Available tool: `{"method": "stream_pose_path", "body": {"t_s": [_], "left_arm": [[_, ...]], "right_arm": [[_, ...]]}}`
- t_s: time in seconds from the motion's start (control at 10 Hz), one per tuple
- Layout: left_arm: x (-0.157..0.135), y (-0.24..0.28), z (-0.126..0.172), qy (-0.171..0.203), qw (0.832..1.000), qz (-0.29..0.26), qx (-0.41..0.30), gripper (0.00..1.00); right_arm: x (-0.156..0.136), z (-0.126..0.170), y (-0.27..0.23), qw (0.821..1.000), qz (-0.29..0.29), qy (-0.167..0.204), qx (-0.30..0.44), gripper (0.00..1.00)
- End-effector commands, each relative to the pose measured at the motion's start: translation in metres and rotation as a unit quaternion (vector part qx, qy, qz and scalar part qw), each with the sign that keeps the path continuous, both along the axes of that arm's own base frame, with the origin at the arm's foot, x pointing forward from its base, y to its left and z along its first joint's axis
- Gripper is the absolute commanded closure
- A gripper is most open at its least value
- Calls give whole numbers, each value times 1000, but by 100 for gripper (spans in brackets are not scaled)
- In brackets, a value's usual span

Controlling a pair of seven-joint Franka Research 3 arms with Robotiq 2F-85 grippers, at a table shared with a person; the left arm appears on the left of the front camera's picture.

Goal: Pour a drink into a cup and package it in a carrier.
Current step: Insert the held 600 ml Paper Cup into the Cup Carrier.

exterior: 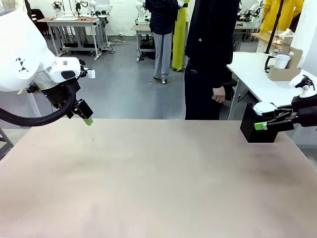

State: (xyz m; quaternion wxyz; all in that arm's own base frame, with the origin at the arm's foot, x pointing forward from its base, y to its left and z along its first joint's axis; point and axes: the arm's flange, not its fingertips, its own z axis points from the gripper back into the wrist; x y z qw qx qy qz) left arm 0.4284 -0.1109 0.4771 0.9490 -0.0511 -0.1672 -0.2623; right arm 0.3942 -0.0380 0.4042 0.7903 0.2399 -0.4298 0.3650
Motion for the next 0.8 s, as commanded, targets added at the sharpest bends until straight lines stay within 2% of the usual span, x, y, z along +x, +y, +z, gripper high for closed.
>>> {"method": "stream_pose_path", "body": {"t_s": [0.0, 0.7], "left_arm": [[-1, 2, 0, -1, 1000, -1, 3, 0], [-1, 2, 0, -1, 1000, -1, 3, 0]], "right_arm": [[0, 0, -1, 1000, 2, -6, -6, 0], [0, 0, -1, 1000, 2, -6, -6, 0]]}}
